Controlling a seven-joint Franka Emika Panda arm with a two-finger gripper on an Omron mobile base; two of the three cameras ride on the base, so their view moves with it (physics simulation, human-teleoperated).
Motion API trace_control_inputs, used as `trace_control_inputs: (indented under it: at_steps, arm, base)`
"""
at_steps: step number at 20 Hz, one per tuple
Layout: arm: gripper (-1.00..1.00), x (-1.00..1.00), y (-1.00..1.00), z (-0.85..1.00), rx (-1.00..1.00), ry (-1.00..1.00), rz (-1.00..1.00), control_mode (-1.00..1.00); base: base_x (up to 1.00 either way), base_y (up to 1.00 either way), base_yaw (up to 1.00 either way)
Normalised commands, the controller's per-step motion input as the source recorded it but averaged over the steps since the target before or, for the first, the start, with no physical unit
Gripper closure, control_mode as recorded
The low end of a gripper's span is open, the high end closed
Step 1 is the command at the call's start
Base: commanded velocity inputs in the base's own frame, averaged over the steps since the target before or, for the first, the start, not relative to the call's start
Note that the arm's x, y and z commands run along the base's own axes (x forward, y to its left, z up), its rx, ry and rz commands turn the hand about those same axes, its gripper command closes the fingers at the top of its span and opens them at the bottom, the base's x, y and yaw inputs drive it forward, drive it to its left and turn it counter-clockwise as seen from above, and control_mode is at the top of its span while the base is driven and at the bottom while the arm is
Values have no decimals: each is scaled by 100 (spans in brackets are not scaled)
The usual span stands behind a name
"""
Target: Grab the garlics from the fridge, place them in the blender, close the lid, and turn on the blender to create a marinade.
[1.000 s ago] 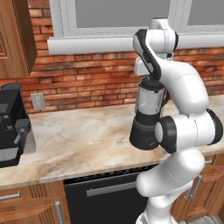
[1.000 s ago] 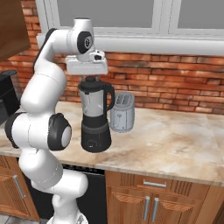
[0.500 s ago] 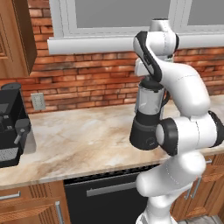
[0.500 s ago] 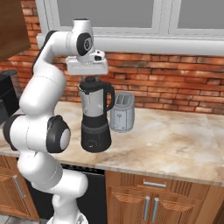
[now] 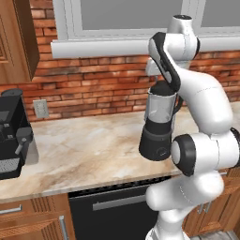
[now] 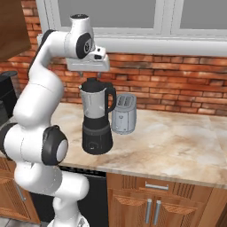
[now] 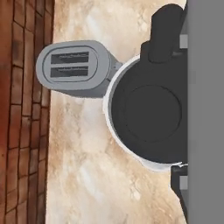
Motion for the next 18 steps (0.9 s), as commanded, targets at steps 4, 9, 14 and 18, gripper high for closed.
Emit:
trace_control_inputs:
  at_steps: [4, 9, 14, 18]
  arm:
    - [-100, -95, 0, 13, 10, -20, -13, -100]
    - [-100, -100, 0, -11, 7, -1, -12, -100]
    - [-100, -100, 0, -78, 0, 0, -7, -100]
    - [100, -60, 0, -96, -1, 0, -6, -100]
  base:
    - [0, 0, 0]
    - [0, 0, 0]
    - [0, 0, 0]
    - [0, 0, 0]
